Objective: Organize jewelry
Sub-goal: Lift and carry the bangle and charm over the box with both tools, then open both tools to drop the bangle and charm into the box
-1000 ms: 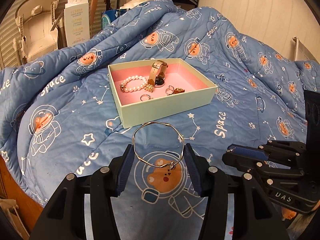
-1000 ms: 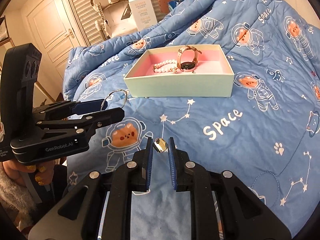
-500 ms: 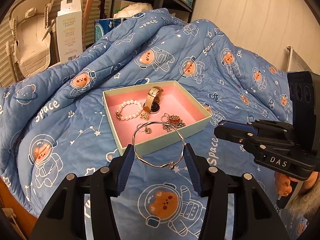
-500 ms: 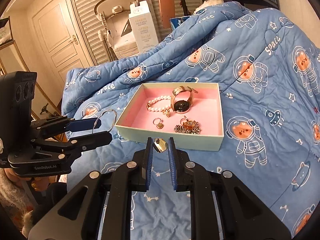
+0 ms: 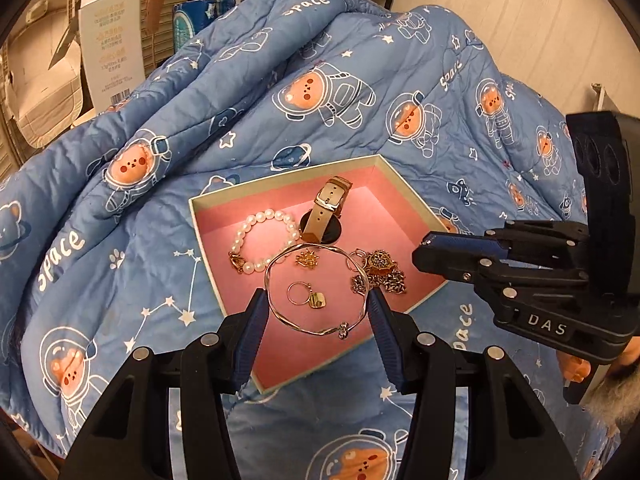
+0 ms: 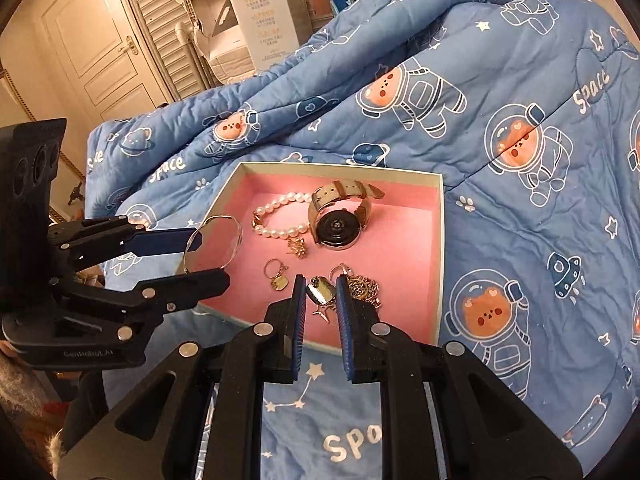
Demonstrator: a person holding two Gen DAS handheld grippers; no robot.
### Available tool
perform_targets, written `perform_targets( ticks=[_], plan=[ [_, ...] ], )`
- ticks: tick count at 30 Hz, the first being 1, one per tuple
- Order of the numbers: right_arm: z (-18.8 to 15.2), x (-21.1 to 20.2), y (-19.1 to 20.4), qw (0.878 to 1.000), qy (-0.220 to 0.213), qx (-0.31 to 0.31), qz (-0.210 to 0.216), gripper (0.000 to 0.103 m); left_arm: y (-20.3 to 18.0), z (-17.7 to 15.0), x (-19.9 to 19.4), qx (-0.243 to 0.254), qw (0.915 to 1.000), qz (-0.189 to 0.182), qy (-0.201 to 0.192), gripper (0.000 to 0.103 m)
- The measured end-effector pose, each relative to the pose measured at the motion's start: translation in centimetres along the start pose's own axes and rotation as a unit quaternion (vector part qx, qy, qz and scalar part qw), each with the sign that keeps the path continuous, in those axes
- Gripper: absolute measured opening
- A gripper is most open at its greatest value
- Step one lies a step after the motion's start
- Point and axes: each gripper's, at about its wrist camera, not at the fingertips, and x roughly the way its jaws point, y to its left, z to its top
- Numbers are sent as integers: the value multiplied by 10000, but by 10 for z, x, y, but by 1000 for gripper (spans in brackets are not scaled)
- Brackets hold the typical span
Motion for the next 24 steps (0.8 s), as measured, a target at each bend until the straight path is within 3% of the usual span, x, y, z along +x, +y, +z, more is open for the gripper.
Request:
perform_targets(
  ticks=[10, 24],
  plan=[
    [22, 41, -33, 9962, 695, 506, 123, 16, -6, 7, 36, 354, 9984, 147, 407, 50],
    [31, 71, -26, 9944, 939, 443, -177, 16, -13, 12, 59, 434, 9965, 183, 696, 50]
  ],
)
